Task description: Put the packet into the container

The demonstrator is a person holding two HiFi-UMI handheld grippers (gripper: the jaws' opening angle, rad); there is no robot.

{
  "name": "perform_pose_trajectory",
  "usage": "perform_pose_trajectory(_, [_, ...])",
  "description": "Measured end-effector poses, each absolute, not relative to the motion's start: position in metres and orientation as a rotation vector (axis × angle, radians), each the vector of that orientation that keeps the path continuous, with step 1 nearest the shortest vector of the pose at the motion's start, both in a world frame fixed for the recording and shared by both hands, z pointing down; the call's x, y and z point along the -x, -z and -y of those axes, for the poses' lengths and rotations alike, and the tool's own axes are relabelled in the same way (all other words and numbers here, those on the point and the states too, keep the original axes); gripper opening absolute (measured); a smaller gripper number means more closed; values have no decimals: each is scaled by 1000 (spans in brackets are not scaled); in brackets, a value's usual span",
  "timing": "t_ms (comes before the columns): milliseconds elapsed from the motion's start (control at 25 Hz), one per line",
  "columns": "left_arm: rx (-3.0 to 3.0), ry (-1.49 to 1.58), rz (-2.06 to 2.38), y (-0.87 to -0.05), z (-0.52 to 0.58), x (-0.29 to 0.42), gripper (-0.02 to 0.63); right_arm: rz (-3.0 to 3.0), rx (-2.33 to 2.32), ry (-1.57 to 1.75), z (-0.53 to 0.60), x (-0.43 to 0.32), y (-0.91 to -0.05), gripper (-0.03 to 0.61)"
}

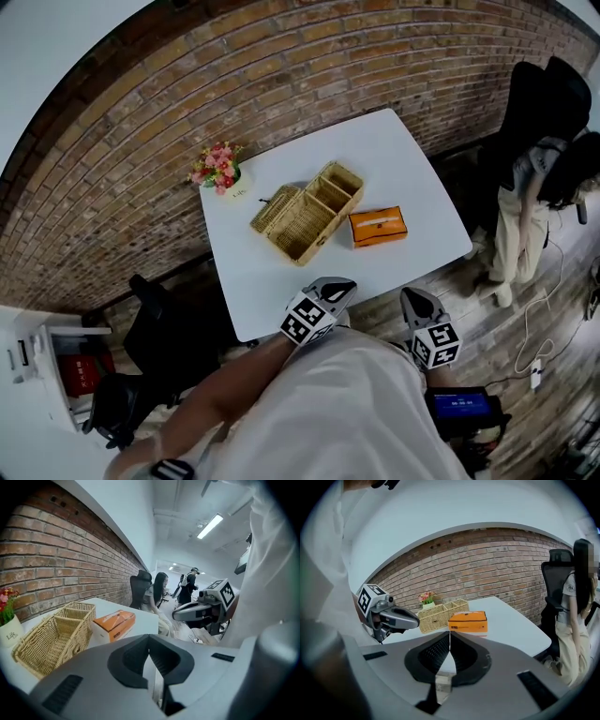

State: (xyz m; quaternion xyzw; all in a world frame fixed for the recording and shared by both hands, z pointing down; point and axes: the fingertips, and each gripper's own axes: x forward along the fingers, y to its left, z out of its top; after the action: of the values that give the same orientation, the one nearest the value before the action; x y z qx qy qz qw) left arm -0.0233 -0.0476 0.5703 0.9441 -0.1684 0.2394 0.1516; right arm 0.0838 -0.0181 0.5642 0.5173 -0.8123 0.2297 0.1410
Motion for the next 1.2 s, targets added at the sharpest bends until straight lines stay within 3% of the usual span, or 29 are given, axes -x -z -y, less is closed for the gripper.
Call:
perform_pose_trajectory(680, [-2736,-874,476,-585,103,22,18,2351,-1413,-675,59,-77,-566,12])
perform_pose_trajectory(840, [-2739,-1039,440,-589,123,9,130,2375,-1396,-678,66,-84,-565,12])
perform_pose_trajectory(1040, [-2756,-1234,377,-593,150,-16,182,2384,-1413,-689,73,-106,-562,12])
perform_pose_trajectory(1200, [-2734,-1425,278,-607,166,-33,263,2366,-1478,-727,70,-126,-567,12])
